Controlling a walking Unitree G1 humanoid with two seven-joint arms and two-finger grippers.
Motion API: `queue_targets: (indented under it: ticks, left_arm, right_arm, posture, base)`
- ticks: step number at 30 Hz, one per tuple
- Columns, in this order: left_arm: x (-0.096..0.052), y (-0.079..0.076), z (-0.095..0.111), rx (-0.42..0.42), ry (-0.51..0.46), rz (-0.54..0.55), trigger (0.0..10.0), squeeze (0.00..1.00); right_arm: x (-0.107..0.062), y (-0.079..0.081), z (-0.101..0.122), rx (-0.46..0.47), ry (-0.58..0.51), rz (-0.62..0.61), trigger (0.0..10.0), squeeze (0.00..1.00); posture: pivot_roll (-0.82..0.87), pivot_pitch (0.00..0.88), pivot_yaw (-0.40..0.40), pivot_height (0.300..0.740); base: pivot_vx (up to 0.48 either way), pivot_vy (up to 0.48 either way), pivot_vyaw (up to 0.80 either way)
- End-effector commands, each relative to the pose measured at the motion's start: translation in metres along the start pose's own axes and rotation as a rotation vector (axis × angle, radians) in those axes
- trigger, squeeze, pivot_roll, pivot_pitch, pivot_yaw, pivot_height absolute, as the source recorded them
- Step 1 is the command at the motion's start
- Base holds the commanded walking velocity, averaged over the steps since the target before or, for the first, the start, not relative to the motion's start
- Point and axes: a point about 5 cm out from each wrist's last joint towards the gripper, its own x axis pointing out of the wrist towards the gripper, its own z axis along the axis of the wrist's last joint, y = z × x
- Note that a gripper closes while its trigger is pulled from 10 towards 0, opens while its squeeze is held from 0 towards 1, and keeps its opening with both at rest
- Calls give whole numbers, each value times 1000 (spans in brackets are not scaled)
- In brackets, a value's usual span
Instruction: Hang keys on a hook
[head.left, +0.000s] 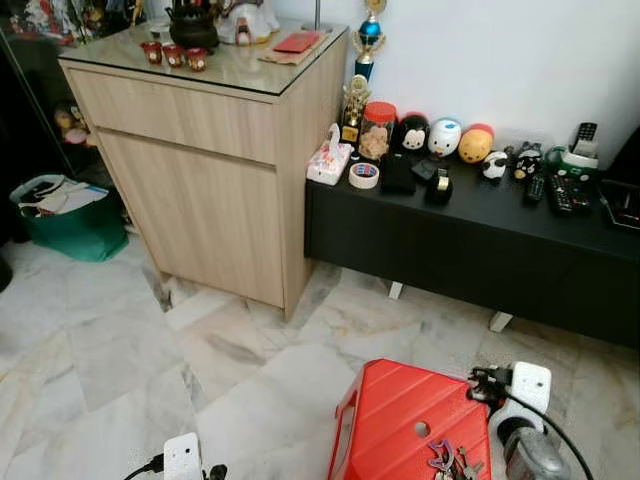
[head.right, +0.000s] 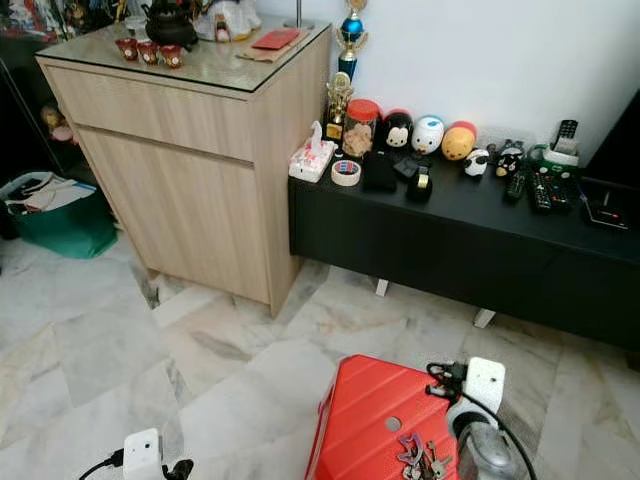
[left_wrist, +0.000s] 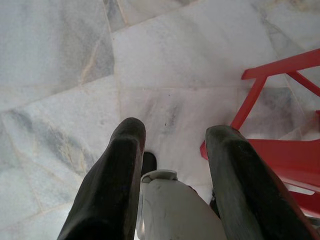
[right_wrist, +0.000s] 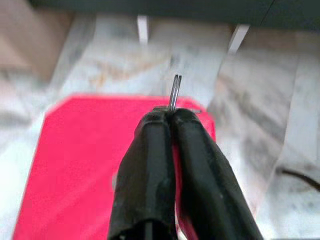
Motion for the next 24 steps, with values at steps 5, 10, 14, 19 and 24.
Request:
queue_targets:
  ticks: [5,10,14,19,24]
  left_arm:
    - [1,0,3,-26,9,12,10000,0]
    - [4,-4,13,-2,-32,-32,10000,0]
    - [4,-2,13,-13,-22,-16,10000,0]
    - [3,-4,8,-23,-7,-18,10000,0]
    - [2,-3,4,-26,7,-20,10000,0]
  right_arm:
    - [0,17,-14,-5,89,49,10000,0]
    - [-4,6,-24,34,130,-49,10000,0]
    - [-13,-13,-37,73,187,-121,10000,0]
    - [-17,-32,-36,112,186,-181,10000,0]
    - [-18,-47,-30,135,185,-205,10000,0]
  posture:
    - [8,0,-69,740]
    - [7,0,-46,740]
    - [20,0,-56,740]
    - [19,0,-54,740]
    - [13,0,-59,740]
  base:
    - [0,0,0]
    - [0,0,0]
    - [0,0,0]
    - [-49,0,0]
    - [-262,0,0]
